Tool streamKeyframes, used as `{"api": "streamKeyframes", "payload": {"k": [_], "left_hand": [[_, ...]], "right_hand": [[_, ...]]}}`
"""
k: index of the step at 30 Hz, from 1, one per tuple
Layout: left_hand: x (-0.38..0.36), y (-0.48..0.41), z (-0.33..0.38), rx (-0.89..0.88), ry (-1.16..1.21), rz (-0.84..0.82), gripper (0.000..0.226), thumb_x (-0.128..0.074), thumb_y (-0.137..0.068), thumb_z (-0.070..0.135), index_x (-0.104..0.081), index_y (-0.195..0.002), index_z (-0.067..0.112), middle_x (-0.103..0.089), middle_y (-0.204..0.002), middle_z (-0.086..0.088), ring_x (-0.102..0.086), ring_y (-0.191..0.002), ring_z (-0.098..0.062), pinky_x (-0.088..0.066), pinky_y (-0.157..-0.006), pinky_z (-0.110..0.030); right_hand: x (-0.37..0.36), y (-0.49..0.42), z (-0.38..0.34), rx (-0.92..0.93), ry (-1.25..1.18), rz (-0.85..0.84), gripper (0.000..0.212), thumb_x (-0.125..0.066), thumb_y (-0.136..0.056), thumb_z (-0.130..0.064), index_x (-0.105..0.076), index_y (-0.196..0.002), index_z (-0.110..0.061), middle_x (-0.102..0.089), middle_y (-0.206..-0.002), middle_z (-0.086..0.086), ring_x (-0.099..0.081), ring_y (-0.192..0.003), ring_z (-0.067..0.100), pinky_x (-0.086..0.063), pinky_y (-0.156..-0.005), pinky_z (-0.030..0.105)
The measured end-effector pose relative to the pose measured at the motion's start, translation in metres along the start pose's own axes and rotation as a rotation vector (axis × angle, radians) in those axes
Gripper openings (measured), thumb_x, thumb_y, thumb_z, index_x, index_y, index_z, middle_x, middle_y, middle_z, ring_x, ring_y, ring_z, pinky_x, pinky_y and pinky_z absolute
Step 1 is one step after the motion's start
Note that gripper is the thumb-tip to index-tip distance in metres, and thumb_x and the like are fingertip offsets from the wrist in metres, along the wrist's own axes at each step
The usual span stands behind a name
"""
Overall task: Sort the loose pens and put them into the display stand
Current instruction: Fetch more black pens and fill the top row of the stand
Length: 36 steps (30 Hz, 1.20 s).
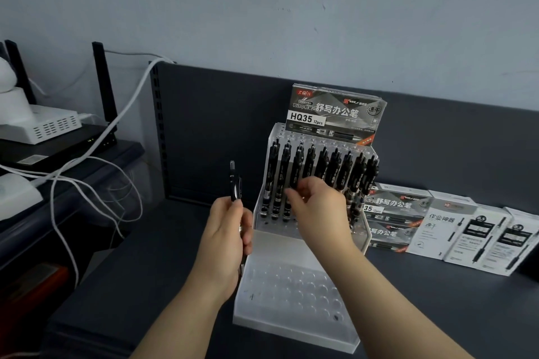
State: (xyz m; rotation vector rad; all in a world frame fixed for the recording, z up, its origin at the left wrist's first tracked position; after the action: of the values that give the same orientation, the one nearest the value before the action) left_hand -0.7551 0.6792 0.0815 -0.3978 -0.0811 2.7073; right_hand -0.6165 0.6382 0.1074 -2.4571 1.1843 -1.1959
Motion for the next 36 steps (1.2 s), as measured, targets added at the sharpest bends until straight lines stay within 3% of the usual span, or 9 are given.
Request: {"api": "streamKeyframes", "payload": {"k": [4,9,14,17,21,24,27,30,36], "left_hand": [[0.001,-0.002,-0.002,-0.082,-0.059,-0.008,0.019,-0.043,-0.098,0.018,-0.055,-0.086,0.011,-0.052,-0.065,0.005,-0.047,-0.056,-0.007,-0.043,-0.052,-0.023],[0.000,-0.004,-0.005,-0.089,-0.006,-0.021,0.011,-0.052,-0.094,0.014,-0.062,-0.093,0.011,-0.057,-0.071,0.003,-0.056,-0.067,-0.007,-0.053,-0.063,-0.025],[0.000,-0.003,-0.008,-0.091,-0.005,-0.069,0.013,-0.056,-0.091,0.015,-0.067,-0.098,0.013,-0.064,-0.072,0.003,-0.062,-0.072,-0.010,-0.053,-0.068,-0.025],[-0.005,-0.001,-0.009,-0.087,-0.036,-0.121,0.015,-0.058,-0.090,0.016,-0.068,-0.101,0.014,-0.071,-0.084,-0.001,-0.067,-0.079,-0.012,-0.053,-0.070,-0.023],[-0.011,0.004,-0.010,-0.088,-0.063,-0.189,0.017,-0.056,-0.091,0.015,-0.069,-0.103,0.016,-0.074,-0.091,-0.002,-0.070,-0.087,-0.015,-0.053,-0.072,-0.023],[-0.008,0.005,-0.009,-0.087,-0.064,-0.258,0.023,-0.054,-0.090,0.020,-0.069,-0.107,0.016,-0.074,-0.095,-0.003,-0.069,-0.091,-0.018,-0.053,-0.076,-0.026],[-0.007,0.006,-0.004,-0.106,-0.064,-0.333,0.024,-0.052,-0.090,0.020,-0.069,-0.106,0.018,-0.074,-0.095,-0.001,-0.069,-0.094,-0.016,-0.055,-0.080,-0.026],[-0.006,0.002,0.002,-0.195,-0.179,-0.383,0.023,-0.051,-0.094,0.015,-0.067,-0.108,0.024,-0.073,-0.100,0.006,-0.066,-0.099,-0.003,-0.050,-0.084,-0.015],[0.009,-0.031,-0.007,-0.406,-0.587,-0.061,0.017,-0.060,-0.089,0.015,-0.062,-0.102,0.027,-0.057,-0.101,0.014,-0.057,-0.090,0.000,-0.043,-0.074,-0.005]], "right_hand": [[-0.001,0.000,0.002,0.000,0.033,0.002,0.026,-0.057,-0.092,-0.031,-0.061,-0.106,-0.009,-0.066,-0.078,0.003,-0.062,-0.068,0.018,-0.052,-0.063,0.030],[-0.001,-0.001,0.003,0.000,0.043,0.007,0.025,-0.059,-0.091,-0.031,-0.062,-0.104,-0.009,-0.064,-0.077,0.000,-0.060,-0.068,0.015,-0.045,-0.058,0.022],[0.007,0.018,-0.004,0.015,-0.154,0.051,0.013,-0.065,-0.086,-0.026,-0.061,-0.096,-0.020,-0.062,-0.080,-0.011,-0.058,-0.072,0.003,-0.049,-0.067,0.019],[0.010,0.034,-0.017,-0.019,-0.392,-0.092,0.011,-0.068,-0.084,-0.020,-0.061,-0.082,-0.027,-0.064,-0.073,-0.008,-0.059,-0.065,0.000,-0.049,-0.061,0.013],[0.008,0.041,-0.019,-0.125,-0.616,-0.238,0.006,-0.067,-0.084,-0.012,-0.067,-0.090,-0.011,-0.067,-0.074,0.011,-0.064,-0.063,0.015,-0.054,-0.059,0.023],[0.013,0.041,-0.015,-0.152,-0.708,-0.327,0.011,-0.063,-0.087,-0.010,-0.067,-0.096,-0.006,-0.061,-0.074,0.009,-0.053,-0.062,0.014,-0.041,-0.053,0.019],[0.016,0.041,-0.014,-0.117,-0.708,-0.373,0.008,-0.062,-0.088,-0.007,-0.068,-0.093,-0.010,-0.061,-0.074,0.003,-0.051,-0.065,0.014,-0.040,-0.055,0.020],[0.022,0.033,-0.018,-0.110,-0.711,-0.272,0.011,-0.061,-0.087,-0.005,-0.067,-0.082,-0.012,-0.061,-0.061,-0.010,-0.051,-0.055,0.001,-0.042,-0.054,0.016],[0.049,0.003,-0.017,-0.068,-0.471,0.218,0.003,-0.066,-0.085,-0.020,-0.067,-0.087,-0.018,-0.062,-0.067,-0.006,-0.051,-0.053,0.001,-0.043,-0.054,0.018]]}}
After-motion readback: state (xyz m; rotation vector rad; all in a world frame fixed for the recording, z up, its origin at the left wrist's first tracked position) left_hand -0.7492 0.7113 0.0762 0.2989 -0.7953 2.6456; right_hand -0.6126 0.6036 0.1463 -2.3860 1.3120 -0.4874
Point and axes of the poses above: each hand's wrist, its own y-axis away from the middle knuckle, its own x-axis out of the back of the hand, z = x × y, the point moved 1 cm from there along -y, towards the middle knuckle
